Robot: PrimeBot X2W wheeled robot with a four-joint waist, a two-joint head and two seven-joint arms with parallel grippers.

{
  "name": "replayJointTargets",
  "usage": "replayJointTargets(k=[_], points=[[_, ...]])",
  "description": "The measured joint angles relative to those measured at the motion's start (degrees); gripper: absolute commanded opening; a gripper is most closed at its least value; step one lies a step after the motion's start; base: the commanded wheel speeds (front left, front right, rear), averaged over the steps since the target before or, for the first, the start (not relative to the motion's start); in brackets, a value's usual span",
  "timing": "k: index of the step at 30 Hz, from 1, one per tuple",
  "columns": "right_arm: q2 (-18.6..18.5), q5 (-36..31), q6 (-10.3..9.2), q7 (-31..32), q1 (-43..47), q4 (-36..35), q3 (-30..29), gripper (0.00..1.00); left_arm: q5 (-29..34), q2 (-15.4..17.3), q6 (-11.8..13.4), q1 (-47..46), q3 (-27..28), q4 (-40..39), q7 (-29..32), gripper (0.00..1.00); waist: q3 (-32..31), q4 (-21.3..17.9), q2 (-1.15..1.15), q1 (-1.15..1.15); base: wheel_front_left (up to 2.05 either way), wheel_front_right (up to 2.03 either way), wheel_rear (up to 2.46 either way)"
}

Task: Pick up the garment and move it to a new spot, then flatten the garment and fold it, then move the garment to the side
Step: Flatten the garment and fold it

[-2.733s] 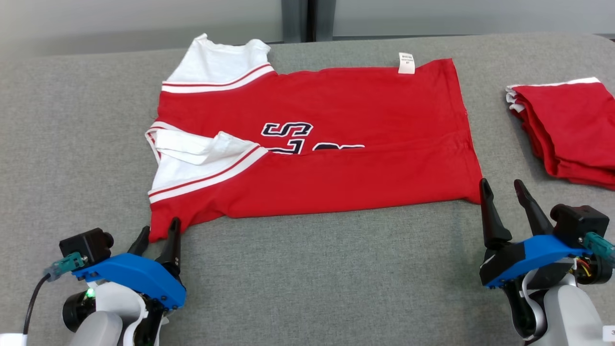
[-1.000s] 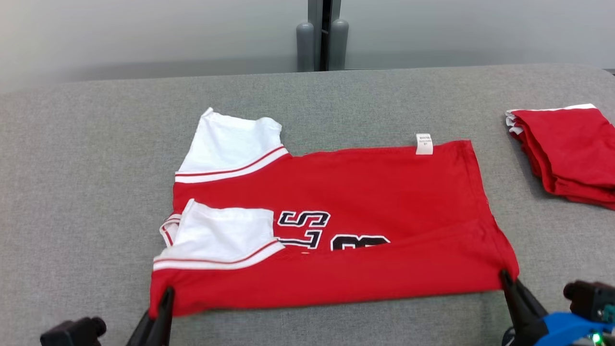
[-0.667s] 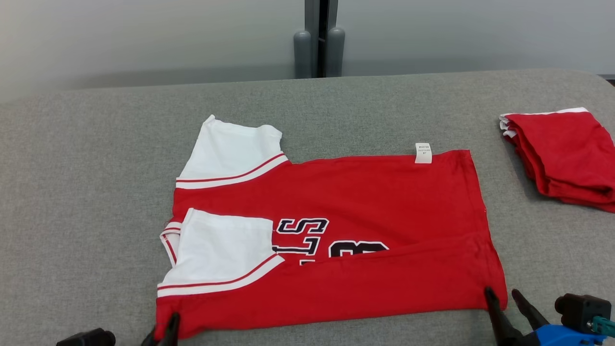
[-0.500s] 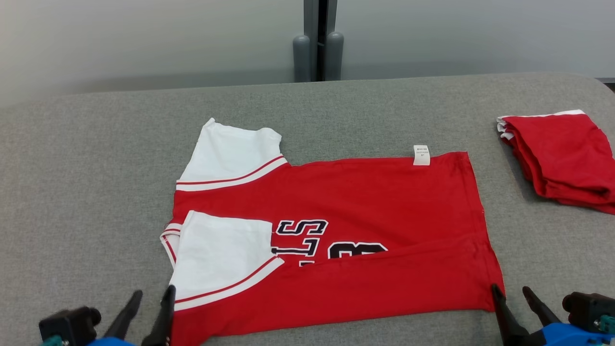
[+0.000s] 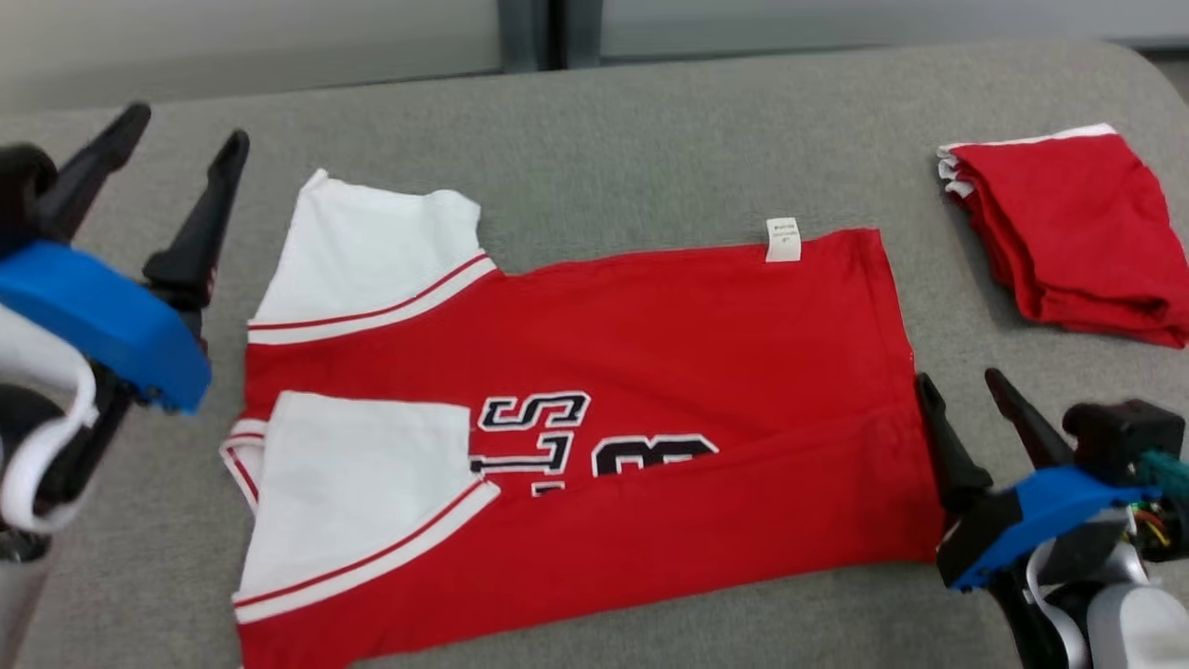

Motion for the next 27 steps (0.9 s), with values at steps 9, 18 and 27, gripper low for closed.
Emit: replayJointTargets(k=[9, 18, 27], points=[[0.0, -0.7, 0.0, 0.1, -10.1, 0.3, 7.5, 1.0, 0.5, 1.4, -4.8, -16.5, -3.7, 16.1, 11.1, 1.0, 10.1, -5.5, 0.0, 0.01, 0.0, 0.0, 0.0], [0.0, 0.9, 0.0, -2.3, -14.7, 3.2, 11.7, 1.0, 0.2, 2.2, -6.5, -20.8, -5.6, 27.5, 15.3, 1.0, 15.1, -9.7, 0.0, 0.01, 0.0, 0.0, 0.0], [0.0, 1.4, 0.0, -3.5, -16.3, 5.1, 11.8, 1.0, -3.5, 2.1, -7.0, -20.9, -5.6, 30.7, 20.1, 0.29, 16.0, -10.6, 0.0, 0.0, 0.0, 0.0, 0.0]])
